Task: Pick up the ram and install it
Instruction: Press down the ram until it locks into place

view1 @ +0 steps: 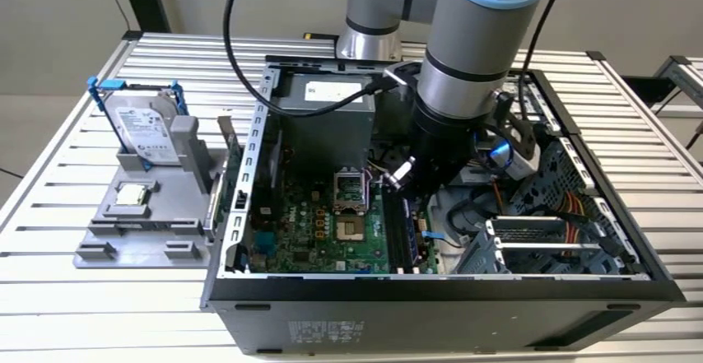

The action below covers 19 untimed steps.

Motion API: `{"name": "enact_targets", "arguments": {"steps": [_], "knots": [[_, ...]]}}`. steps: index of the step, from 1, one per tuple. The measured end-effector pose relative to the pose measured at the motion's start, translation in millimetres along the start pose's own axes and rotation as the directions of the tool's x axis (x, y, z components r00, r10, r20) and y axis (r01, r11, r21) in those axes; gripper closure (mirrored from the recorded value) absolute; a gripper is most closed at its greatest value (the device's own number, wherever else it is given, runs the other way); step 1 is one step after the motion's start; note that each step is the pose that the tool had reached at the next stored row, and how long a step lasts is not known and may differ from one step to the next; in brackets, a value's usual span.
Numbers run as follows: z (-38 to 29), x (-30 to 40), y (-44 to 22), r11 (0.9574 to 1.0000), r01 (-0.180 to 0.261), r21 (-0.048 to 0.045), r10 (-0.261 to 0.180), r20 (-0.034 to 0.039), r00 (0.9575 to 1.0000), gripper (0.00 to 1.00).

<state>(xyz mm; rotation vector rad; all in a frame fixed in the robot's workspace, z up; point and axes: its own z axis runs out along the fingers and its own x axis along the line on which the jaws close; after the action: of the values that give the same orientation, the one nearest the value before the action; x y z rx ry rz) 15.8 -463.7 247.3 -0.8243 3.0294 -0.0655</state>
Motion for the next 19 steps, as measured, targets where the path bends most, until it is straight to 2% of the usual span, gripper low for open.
{"name": "enact_targets", "arguments": {"steps": [5,10,17,19], "knots": [[0.0,0.0,0.0,0.9991,0.041,0.0004,-0.041,0.0018,0.9991,1.00],[0.0,0.0,0.0,0.9964,0.085,0.0009,-0.085,0.0035,0.9964,1.00],[0.0,0.0,0.0,0.9869,0.161,0.0016,-0.161,0.0058,0.9869,1.00],[0.0,0.0,0.1,0.9838,0.179,-0.0003,-0.179,0.0039,0.9838,1.00]]}}
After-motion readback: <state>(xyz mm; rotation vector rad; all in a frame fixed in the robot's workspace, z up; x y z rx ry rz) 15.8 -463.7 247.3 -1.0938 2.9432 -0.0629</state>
